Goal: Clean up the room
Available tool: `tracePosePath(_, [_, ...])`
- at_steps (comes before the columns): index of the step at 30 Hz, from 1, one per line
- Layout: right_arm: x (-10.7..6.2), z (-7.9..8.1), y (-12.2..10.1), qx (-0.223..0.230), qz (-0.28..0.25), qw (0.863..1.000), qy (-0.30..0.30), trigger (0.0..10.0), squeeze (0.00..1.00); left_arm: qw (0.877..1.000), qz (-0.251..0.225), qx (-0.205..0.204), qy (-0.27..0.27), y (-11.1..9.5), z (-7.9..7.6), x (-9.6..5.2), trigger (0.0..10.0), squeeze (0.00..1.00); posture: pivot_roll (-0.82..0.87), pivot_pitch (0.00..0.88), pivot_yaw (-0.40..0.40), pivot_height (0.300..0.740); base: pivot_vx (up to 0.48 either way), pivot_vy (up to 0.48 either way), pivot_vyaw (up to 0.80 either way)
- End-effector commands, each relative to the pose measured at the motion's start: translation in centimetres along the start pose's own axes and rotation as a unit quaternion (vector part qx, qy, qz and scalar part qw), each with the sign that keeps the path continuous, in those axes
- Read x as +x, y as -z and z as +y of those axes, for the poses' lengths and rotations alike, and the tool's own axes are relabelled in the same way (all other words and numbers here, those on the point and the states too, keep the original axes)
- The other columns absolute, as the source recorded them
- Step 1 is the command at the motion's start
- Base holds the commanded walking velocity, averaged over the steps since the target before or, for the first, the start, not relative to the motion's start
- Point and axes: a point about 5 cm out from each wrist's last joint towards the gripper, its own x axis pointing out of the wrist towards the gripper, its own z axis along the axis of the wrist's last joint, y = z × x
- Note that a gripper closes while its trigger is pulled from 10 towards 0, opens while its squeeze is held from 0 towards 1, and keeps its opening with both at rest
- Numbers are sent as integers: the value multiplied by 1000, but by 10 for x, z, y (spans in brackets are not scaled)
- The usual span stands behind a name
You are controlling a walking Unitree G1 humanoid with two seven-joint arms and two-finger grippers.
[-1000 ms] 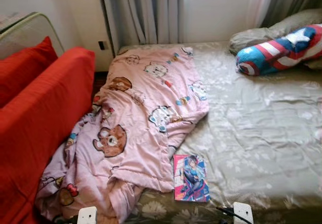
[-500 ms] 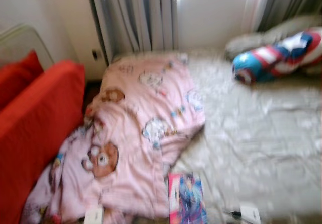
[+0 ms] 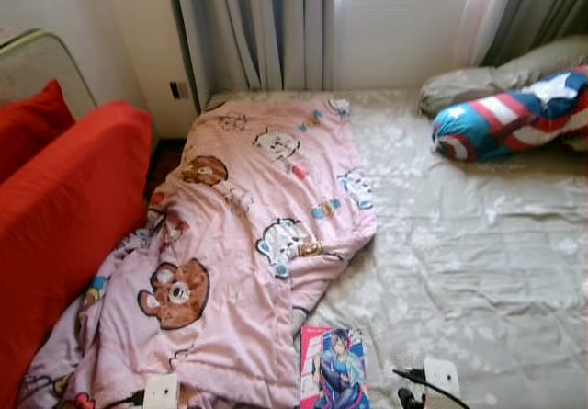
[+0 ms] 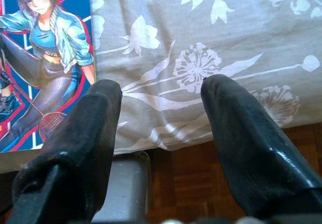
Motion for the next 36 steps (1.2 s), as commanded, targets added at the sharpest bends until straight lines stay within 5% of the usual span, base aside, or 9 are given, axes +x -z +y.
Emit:
tracePosePath(1, [0,4,0,1,0,1000,-6,10000,0,1000,4,-4,-8,3,5,-2,10000,0,-8,1,-3,740,0,0,0])
tracePosePath(23, [3,11,-17,2,-38,999,-21,10000,0,1000,-17,-4,4,-1,4,-2,10000,0,-10,26,2,740,0,0,0])
tracePosePath(36, [0,15,0,0,-9,1000,-21,10000,0,1000,7,-4,0,4,5,-2,10000,0,-9,27,1,740,0,0,0])
